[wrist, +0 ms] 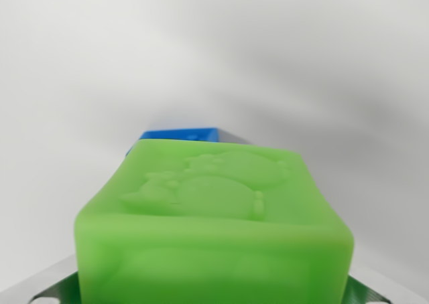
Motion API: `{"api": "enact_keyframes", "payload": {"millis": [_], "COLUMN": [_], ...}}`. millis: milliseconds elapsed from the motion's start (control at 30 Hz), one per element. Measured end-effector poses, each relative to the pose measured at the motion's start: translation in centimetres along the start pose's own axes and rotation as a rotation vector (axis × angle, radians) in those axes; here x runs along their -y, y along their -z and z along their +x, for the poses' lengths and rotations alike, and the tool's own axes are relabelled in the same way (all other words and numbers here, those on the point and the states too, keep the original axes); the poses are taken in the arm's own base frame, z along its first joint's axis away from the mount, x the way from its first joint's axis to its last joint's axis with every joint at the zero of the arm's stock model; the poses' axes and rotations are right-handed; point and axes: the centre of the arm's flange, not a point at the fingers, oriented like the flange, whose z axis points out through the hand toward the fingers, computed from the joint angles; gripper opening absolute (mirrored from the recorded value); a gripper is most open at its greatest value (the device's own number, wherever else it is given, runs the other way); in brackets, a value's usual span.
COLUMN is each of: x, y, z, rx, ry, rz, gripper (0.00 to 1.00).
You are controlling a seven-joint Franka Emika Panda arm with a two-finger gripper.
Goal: Stack cube
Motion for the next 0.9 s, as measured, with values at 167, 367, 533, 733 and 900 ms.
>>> {"api": "enact_keyframes", "payload": {"millis": [167, 367, 533, 733, 900], "x": [0.0, 0.0, -0.1, 0.0, 0.0], "y": [0.2, 0.4, 0.6, -0.9, -2.7], "z": [-0.9, -2.0, -2.9, -3.2, -3.2], "rx": [0.000, 0.000, -0.001, 0.001, 0.006], "ry": [-0.008, -0.016, -0.023, -0.027, -0.029], "rz": [0.001, 0.000, 0.000, 0.004, 0.002], "gripper": [0.00, 0.00, 0.00, 0.00, 0.00]}}
